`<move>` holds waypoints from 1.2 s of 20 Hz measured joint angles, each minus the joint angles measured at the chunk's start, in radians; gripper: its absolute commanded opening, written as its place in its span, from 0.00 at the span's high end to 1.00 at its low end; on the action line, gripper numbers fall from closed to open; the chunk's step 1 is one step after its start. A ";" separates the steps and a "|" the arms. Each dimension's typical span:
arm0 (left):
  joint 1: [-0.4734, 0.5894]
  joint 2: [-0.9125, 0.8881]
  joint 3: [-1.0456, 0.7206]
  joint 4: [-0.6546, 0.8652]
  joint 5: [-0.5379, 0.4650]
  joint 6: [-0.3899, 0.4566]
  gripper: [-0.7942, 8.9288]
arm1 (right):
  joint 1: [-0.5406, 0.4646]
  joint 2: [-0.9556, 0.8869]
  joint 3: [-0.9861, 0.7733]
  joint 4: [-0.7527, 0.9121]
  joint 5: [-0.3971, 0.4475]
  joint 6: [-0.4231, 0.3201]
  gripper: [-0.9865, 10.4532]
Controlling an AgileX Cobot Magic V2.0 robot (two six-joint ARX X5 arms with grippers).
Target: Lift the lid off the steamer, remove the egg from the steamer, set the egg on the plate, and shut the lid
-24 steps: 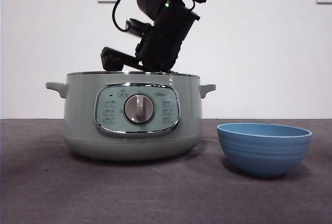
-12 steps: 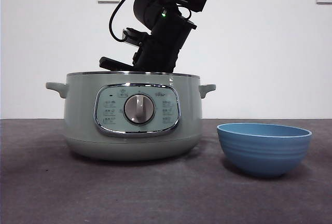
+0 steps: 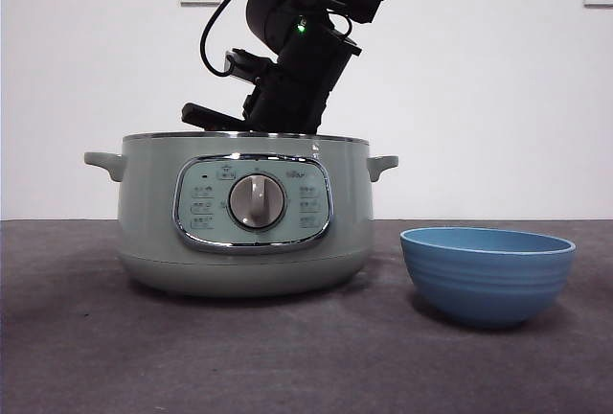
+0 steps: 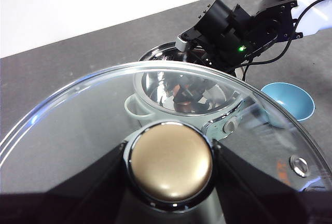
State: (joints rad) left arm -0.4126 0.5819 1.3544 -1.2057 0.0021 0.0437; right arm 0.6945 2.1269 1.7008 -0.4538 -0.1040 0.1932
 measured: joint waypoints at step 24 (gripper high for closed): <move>0.000 0.000 0.000 0.028 0.054 0.000 0.93 | -0.189 -0.793 -0.119 -0.633 0.182 -0.188 0.92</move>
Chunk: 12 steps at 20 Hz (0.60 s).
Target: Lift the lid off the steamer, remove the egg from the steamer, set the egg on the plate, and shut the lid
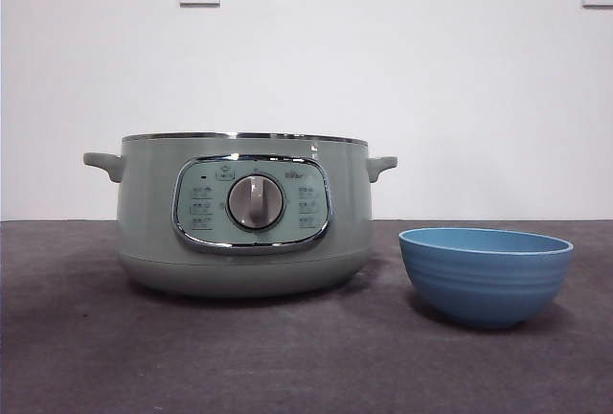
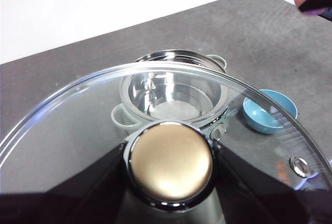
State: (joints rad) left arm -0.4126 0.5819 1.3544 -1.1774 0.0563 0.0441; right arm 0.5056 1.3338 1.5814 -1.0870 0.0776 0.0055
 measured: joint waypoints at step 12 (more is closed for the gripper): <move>0.000 0.000 0.000 0.000 0.001 0.000 0.93 | -0.049 0.026 -0.610 0.470 -0.107 0.006 0.92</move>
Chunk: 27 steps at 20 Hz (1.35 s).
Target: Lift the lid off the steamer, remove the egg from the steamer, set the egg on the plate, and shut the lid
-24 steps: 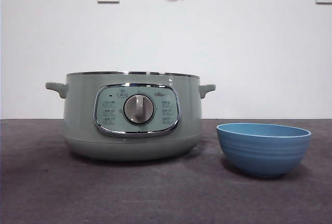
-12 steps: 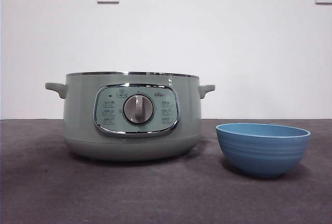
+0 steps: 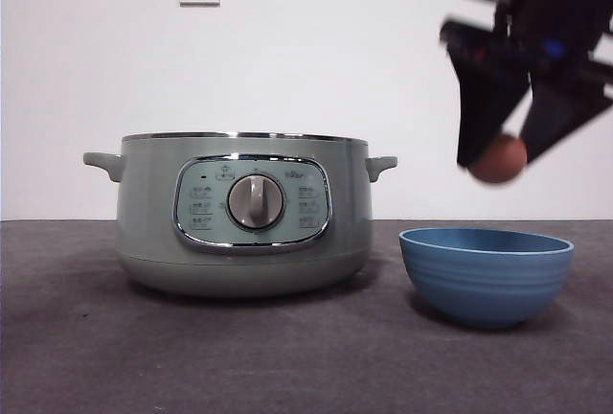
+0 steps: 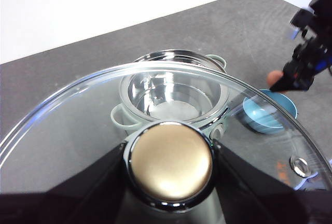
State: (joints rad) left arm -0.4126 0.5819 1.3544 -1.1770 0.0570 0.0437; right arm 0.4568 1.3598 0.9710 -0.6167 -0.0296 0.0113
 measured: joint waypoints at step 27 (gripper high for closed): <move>0.000 0.388 0.000 0.355 0.105 0.008 0.93 | 0.035 0.253 -0.037 0.109 -0.049 0.018 0.63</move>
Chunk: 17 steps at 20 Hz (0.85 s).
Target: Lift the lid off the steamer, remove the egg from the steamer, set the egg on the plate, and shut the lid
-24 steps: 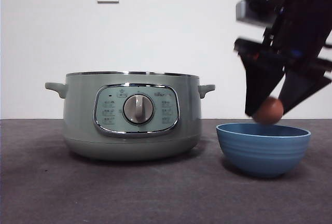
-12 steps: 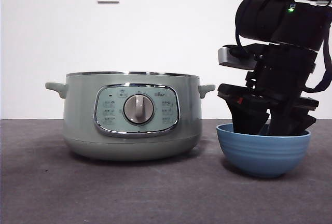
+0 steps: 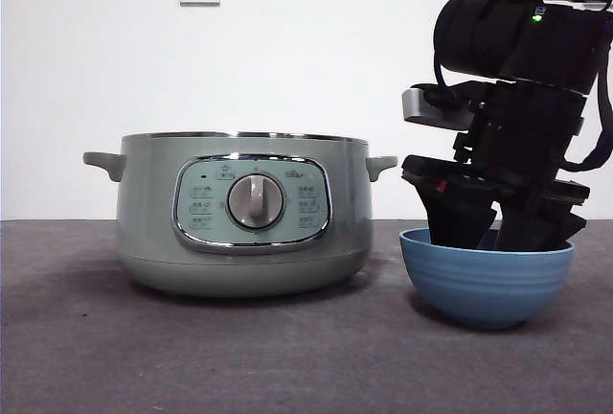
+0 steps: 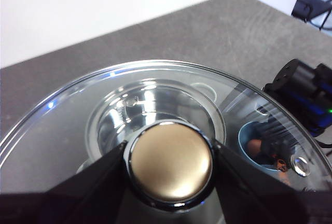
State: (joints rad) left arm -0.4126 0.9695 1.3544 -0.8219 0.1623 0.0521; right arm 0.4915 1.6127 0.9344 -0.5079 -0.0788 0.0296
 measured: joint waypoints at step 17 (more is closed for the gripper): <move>-0.010 0.488 0.000 0.360 0.039 0.020 0.93 | 0.000 -0.586 0.089 -0.052 0.042 0.000 0.52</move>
State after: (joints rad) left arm -0.4225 1.4570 1.3540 -0.4614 0.2012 0.0719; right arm 0.4915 1.0271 1.0237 -0.5598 -0.0368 0.0296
